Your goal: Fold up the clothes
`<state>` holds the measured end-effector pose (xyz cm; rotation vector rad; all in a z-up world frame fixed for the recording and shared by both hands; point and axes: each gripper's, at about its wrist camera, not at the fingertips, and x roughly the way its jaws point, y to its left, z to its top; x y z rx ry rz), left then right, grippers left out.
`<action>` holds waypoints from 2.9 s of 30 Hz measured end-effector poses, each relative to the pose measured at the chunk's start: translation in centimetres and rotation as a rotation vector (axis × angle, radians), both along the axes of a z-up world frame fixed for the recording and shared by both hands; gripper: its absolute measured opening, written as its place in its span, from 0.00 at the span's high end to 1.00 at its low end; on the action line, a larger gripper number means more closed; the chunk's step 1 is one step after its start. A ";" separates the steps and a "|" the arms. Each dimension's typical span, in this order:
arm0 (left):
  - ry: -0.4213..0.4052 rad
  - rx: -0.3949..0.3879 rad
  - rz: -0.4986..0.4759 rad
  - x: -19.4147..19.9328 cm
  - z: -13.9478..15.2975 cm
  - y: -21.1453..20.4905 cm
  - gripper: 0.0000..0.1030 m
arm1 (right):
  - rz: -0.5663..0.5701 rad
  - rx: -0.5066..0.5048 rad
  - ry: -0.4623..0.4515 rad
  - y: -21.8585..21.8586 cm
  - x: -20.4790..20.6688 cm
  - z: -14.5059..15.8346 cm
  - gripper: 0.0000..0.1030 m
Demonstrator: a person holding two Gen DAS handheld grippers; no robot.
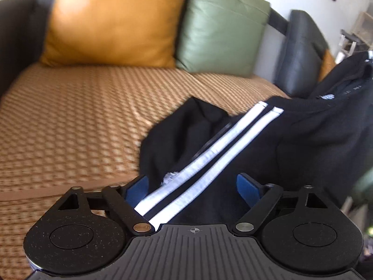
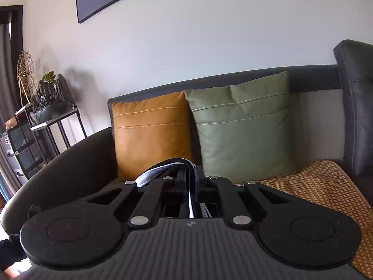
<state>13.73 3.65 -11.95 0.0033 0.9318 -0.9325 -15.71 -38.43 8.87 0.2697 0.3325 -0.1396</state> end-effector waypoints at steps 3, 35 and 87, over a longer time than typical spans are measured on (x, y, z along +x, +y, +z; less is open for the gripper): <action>0.050 -0.006 -0.010 0.4 -1.1 -0.5 0.05 | -0.034 0.018 0.008 -0.9 -0.5 -0.7 0.92; -0.425 -0.225 0.263 -10.8 16.1 2.5 0.94 | -0.012 0.003 -0.115 -1.5 -2.0 4.2 0.92; -0.179 0.333 -0.143 12.8 -7.3 -19.3 0.61 | 0.208 -0.422 0.648 -9.3 41.9 -26.3 0.32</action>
